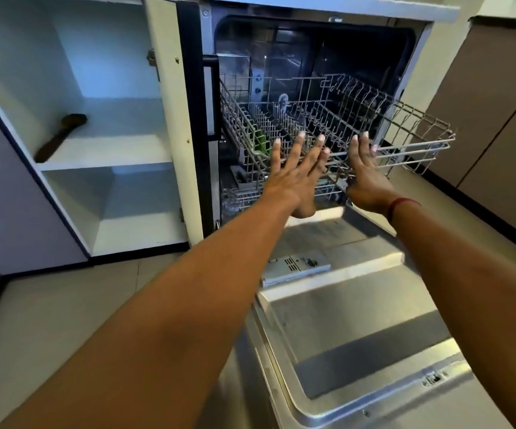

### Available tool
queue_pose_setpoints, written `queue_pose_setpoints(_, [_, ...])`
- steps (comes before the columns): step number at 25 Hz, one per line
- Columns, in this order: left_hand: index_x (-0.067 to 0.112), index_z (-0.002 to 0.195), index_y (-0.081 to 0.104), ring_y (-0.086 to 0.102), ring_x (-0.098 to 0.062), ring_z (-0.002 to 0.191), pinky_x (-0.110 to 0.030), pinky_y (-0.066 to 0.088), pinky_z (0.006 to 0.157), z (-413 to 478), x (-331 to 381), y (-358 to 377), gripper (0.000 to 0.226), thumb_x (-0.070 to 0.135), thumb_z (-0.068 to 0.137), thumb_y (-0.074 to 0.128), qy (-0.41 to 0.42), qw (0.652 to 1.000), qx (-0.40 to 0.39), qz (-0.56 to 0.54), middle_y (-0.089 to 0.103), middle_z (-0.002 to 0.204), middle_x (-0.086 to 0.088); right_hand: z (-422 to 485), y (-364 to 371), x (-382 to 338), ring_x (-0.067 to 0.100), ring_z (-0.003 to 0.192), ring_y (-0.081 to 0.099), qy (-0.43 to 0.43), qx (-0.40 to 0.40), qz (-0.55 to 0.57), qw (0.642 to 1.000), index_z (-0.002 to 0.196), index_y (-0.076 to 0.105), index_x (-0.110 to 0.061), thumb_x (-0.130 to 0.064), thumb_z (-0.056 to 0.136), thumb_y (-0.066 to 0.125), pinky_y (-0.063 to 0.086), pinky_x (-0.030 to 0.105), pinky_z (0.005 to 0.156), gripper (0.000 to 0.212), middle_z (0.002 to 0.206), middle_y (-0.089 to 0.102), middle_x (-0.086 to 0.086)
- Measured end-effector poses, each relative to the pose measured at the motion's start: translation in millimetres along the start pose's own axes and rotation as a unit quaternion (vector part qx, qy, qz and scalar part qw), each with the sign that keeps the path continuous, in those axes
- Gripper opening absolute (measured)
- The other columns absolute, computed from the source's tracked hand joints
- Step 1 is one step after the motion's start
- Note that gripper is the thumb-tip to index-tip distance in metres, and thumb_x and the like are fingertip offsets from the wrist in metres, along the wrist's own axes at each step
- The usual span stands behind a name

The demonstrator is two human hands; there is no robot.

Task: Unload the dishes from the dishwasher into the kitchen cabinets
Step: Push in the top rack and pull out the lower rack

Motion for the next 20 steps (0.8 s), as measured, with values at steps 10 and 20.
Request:
queue_pose_setpoints(10, [0.029,0.145,-0.029,-0.047,-0.037,0.128,-0.069,-0.029,0.095,82,-60,16,0.114,0.008,0.077,0.060,-0.079,0.997,-0.004,-0.010,-0.047,0.146,0.000,105,20,-5,0.023,0.144,-0.024,-0.073,-0.009,-0.018,0.997,0.151,-0.017,-0.028,0.018,0.079,0.045,0.032,0.040,0.110,0.106,0.155,-0.033,-0.004])
queue_pose_setpoints(20, [0.033,0.145,-0.027,-0.047,-0.041,0.126,-0.070,-0.025,0.096,132,-98,26,0.119,-0.017,0.069,0.049,-0.147,0.987,0.000,-0.060,-0.049,0.144,-0.001,176,34,-12,0.025,0.144,-0.023,-0.116,-0.036,-0.037,0.992,0.151,-0.016,-0.025,0.023,0.076,0.044,0.023,0.046,0.118,0.108,0.155,-0.034,-0.002])
Point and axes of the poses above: each hand's wrist, its own z-axis towards the middle knuckle, its own y-axis out of the palm, x = y × z, the point moved 7 cm from there along z, towards the middle knuckle
